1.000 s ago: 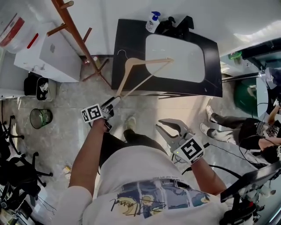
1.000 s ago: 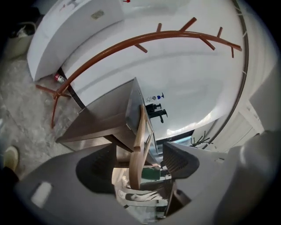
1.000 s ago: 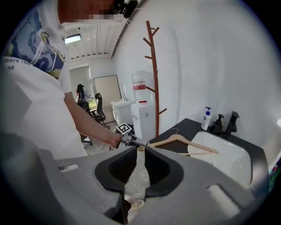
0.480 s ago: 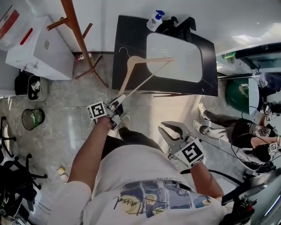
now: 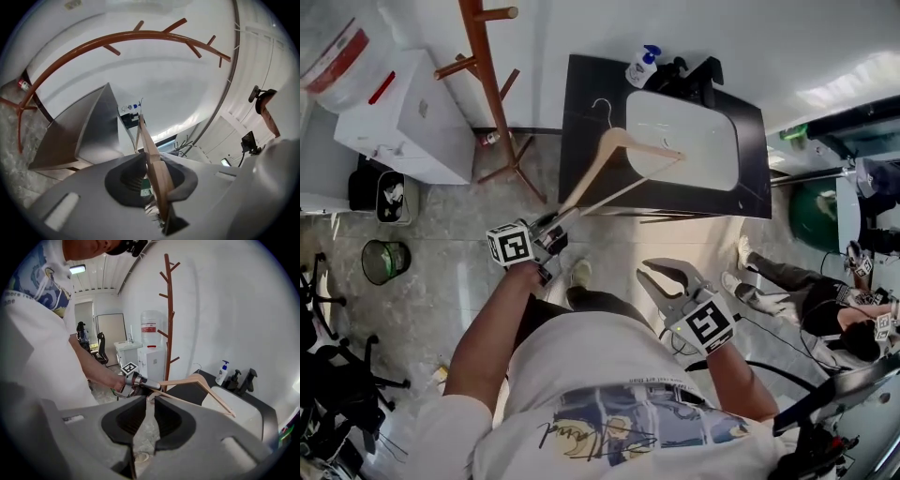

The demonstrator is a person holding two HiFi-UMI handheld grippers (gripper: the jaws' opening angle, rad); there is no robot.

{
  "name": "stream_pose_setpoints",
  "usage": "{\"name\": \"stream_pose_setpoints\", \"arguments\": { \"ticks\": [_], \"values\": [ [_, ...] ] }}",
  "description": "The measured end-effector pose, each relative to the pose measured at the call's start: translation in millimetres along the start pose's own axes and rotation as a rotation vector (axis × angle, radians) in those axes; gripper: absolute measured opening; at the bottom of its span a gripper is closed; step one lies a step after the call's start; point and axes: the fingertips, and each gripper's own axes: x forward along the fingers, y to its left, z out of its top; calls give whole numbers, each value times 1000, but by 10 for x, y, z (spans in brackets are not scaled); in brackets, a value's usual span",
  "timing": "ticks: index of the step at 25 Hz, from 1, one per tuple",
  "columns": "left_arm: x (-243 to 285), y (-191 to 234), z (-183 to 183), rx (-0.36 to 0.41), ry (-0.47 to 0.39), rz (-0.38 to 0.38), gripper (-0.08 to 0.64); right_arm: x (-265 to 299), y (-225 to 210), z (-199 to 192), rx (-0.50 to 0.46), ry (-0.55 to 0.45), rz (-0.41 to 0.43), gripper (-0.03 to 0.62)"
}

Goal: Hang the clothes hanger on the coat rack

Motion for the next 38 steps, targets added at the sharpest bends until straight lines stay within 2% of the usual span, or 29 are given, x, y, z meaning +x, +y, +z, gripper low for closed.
{"name": "stream_pose_setpoints", "arguments": {
  "ticks": [3,7,14,21,26,29,33,38],
  "values": [
    [-121,-303,216,12,-24,-37,51,94,19,73,2,-34,4,57],
    [-354,-721,547,86,-69,-75,51,219,33,236,1,-78,13,57],
    [-827,-1323,933,216,-49,-91,49,449,113,527,-1,-131,34,57],
    [-1225,-1856,1128,257,-7,-126,49,660,286,721,4,-161,41,57],
    [-1481,-2186,1322,238,-5,-171,49,806,377,789,19,-172,31,57],
    [-1628,-2385,1414,257,4,-180,49,868,448,834,37,-170,19,57],
    [-1729,-2679,1592,299,15,-195,49,979,527,922,31,-196,10,57],
    [-1783,-3012,1887,296,6,-242,48,1042,658,981,34,-220,-2,57]
  ]
}}
